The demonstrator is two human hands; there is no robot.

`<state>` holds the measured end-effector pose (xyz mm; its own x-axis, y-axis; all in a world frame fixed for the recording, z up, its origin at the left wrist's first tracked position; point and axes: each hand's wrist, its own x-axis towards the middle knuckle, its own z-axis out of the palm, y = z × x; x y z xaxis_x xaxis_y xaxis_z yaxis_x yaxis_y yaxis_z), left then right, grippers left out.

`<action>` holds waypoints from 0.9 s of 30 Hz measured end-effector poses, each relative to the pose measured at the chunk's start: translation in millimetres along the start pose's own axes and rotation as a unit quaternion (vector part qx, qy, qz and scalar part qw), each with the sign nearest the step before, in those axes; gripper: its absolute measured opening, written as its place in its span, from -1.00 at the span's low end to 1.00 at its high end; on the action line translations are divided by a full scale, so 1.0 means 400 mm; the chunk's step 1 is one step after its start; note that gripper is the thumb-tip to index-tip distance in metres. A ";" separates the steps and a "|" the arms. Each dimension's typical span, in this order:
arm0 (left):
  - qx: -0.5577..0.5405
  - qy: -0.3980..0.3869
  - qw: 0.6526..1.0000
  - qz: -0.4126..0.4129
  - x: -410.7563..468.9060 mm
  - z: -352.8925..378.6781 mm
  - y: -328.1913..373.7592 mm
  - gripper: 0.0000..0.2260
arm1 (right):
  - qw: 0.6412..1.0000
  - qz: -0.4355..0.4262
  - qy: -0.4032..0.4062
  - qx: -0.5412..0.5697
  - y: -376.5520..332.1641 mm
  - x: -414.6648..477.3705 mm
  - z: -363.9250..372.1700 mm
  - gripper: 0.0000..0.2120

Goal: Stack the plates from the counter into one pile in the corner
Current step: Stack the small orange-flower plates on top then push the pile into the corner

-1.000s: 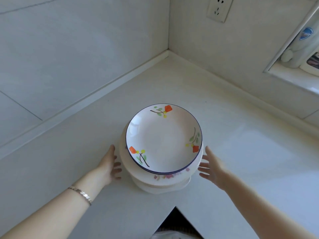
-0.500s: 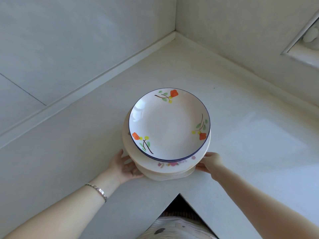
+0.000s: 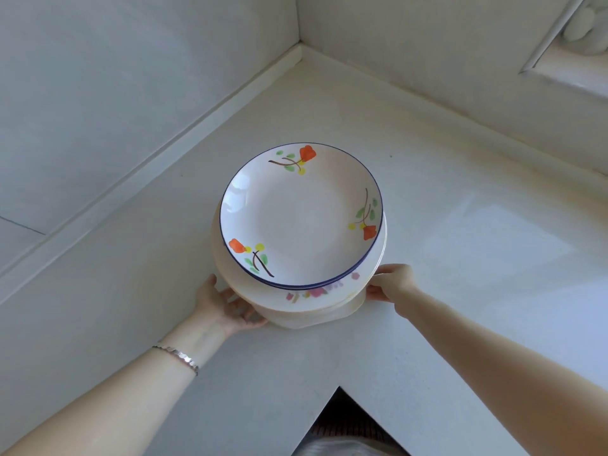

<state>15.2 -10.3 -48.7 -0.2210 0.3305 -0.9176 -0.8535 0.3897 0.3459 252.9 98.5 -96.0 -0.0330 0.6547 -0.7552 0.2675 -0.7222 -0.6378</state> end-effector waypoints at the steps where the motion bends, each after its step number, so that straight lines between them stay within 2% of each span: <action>1: 0.009 0.009 1.000 0.000 0.020 0.011 0.017 -0.65 | 1.000 0.000 0.000 0.006 -0.014 0.010 0.003 -0.89; 4: 0.035 0.038 0.999 0.003 0.061 0.068 0.079 -0.63 | 1.000 0.004 0.001 0.027 -0.065 0.043 0.014 -0.94; 7: 0.064 0.031 0.997 0.015 0.105 0.129 0.146 -0.63 | 0.999 0.001 0.001 0.043 -0.121 0.086 0.026 -0.86; 11: 0.121 0.014 0.992 0.023 0.162 0.215 0.245 -0.62 | 0.999 -0.003 0.009 0.045 -0.203 0.151 0.051 -0.98; 14: 0.147 0.007 0.989 0.033 0.205 0.285 0.319 -0.61 | 0.997 -0.005 0.014 0.078 -0.268 0.211 0.071 -0.89; 18: 0.172 0.013 0.982 0.070 0.255 0.391 0.410 -0.59 | 0.993 -0.001 0.017 0.121 -0.351 0.284 0.103 -0.87; 22: 0.186 -0.014 0.976 0.115 0.311 0.471 0.497 -0.52 | 0.985 0.010 0.019 0.172 -0.411 0.338 0.142 -0.84; 24: 0.172 -0.028 0.973 0.150 0.331 0.505 0.528 -0.51 | 0.981 0.015 0.020 0.190 -0.436 0.360 0.166 -0.87; 27: 0.079 -0.046 0.976 0.199 0.354 0.541 0.546 -0.64 | 0.976 0.018 0.033 0.214 -0.462 0.391 0.199 -0.82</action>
<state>-100.5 307.9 -60.7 -0.4714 0.5557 -0.6848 -0.6238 0.3388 0.7043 121.7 316.5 -108.3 0.0354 0.6293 -0.7764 -0.1594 -0.7633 -0.6260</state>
